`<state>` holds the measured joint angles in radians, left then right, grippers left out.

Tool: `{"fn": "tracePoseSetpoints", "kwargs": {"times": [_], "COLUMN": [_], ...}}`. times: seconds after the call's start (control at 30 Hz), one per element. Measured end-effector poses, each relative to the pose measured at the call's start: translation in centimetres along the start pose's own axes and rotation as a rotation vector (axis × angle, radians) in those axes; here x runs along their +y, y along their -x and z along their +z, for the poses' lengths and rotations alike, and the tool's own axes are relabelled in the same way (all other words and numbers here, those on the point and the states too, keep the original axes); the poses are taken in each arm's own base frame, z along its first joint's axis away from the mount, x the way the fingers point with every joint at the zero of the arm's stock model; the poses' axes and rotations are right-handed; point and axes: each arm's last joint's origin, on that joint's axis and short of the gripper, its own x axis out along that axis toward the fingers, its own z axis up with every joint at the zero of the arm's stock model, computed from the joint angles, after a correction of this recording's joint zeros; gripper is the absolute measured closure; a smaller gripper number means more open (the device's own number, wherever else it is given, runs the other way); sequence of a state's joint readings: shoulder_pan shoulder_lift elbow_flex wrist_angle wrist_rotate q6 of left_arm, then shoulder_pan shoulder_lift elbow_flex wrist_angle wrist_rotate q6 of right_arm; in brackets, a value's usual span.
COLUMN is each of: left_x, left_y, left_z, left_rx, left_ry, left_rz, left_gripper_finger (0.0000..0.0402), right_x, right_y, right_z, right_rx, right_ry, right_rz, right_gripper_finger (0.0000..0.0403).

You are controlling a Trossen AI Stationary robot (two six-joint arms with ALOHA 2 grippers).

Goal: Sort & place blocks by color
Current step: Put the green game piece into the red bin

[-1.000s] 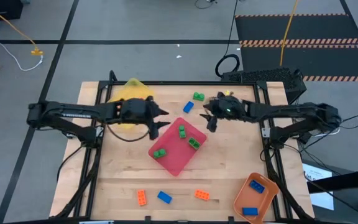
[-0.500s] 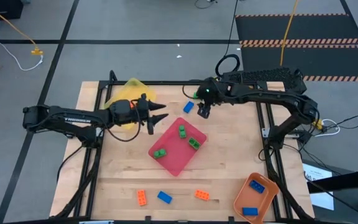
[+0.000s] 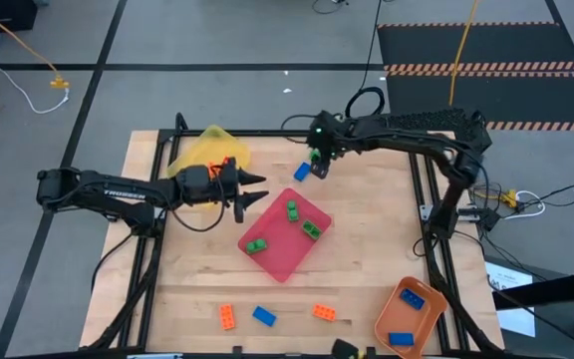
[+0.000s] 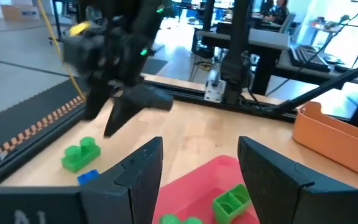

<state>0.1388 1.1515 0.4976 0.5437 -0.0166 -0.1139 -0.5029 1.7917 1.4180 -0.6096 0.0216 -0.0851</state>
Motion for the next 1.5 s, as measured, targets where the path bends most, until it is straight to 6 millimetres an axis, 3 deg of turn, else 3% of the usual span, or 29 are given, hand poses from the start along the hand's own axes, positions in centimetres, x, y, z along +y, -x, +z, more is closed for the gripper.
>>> {"fn": "tracePoseSetpoints", "kwargs": {"times": [0.27,0.6,0.97,1.2,1.5], "left_x": [-1.1,-1.9,-2.3,-2.3,-2.3], "left_y": [0.0,0.1,0.1,0.2,0.2], "left_z": [-0.4,-0.6,-0.7,-0.7,-0.7], "left_rx": [0.037,0.048,0.053,0.057,0.056], "left_ry": [0.002,-0.007,0.014,0.032,0.027], "left_rz": [-0.04,-0.067,-0.081,-0.082,-0.082], "left_gripper_finger": [0.0195,0.0195,0.0195,0.0195,0.0194], "right_x": [-1.1,-2.5,-2.6,-3.3,-4.8], "right_y": [-2.8,-2.9,-2.8,-2.9,-6.2], "right_z": [-0.1,0.5,-0.1,0.5,-0.5], "right_rx": [0.19,0.112,0.175,0.102,0.159], "right_ry": [0.051,0.062,0.026,-0.013,-0.096], "right_rz": [0.009,-0.041,-0.035,-0.053,-0.039], "right_gripper_finger": [0.019,0.019,0.019,0.0191,0.0205]}}
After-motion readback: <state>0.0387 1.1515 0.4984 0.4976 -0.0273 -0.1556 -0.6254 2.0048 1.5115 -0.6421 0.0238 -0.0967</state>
